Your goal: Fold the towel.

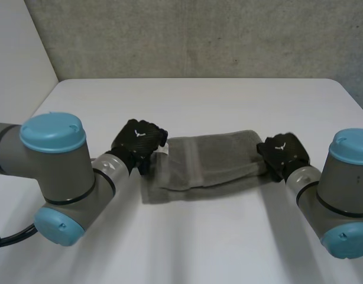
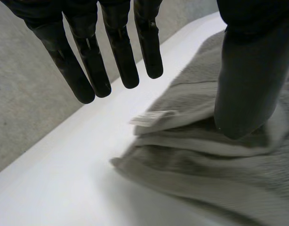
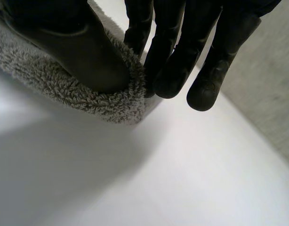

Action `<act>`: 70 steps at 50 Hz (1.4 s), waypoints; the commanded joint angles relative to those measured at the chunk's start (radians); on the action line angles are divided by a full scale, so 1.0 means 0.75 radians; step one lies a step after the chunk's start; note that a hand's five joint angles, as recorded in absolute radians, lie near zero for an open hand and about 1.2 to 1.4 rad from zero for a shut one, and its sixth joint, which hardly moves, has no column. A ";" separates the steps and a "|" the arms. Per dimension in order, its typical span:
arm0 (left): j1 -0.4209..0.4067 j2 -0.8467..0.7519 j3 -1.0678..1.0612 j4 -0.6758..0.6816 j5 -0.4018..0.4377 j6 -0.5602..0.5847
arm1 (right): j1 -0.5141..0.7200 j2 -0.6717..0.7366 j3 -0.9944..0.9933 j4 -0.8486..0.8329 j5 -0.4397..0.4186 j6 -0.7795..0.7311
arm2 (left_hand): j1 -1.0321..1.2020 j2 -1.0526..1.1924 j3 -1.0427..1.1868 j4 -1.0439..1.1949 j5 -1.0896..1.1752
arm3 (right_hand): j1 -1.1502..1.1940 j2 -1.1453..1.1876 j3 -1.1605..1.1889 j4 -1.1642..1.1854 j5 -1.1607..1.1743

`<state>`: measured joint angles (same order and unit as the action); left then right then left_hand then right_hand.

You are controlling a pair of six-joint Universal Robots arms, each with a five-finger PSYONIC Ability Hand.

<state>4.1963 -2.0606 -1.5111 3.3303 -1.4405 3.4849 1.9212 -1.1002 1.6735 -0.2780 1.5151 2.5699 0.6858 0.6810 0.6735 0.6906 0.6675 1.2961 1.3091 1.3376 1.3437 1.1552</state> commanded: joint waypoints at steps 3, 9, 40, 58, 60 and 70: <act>0.052 0.101 0.002 0.000 -0.002 -0.004 | 0.247 -0.049 -0.129 -0.049 0.052 -0.508 | -0.121 -0.114 -0.104 -0.127 -0.329 | 0.134 0.116 0.078 0.070 0.089; 0.132 0.182 0.002 0.008 -0.004 -0.077 | 0.496 0.041 -0.316 -0.132 -0.009 -0.602 | -0.125 -0.118 -0.108 -0.131 -0.333 | 0.134 0.116 0.078 0.070 0.089; 0.167 0.160 0.047 0.024 -0.008 -0.302 | 0.451 -0.014 -0.301 0.023 -0.308 0.322 | -0.140 -0.134 -0.124 -0.147 -0.349 | -1.495 -1.513 -1.551 -1.559 -1.540; -0.052 -0.097 0.100 0.014 -0.237 -0.417 | 0.224 0.115 -0.480 0.303 -0.300 0.762 | -0.183 -0.177 -0.167 -0.190 -0.392 | -1.495 -1.513 -1.551 -1.559 -1.540; -0.058 -0.124 0.102 0.008 -0.264 -0.411 | 0.224 0.150 -0.503 0.324 -0.300 0.760 | -0.183 -0.177 -0.167 -0.190 -0.392 | -1.495 -1.513 -1.551 -1.559 -1.540; -0.069 -0.186 0.094 0.006 -0.278 -0.409 | 0.234 0.317 -0.571 0.393 -0.300 0.684 | -0.195 -0.189 -0.179 -0.202 -0.403 | -1.495 -1.513 -1.551 -1.559 -1.540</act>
<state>4.1447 -2.1853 -1.4339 3.3358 -1.6515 3.1767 2.0893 -0.9095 1.2586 0.0011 1.2884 3.1278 0.6440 0.6369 0.6328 0.6447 0.6214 0.2299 0.2474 0.2462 0.2592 0.0617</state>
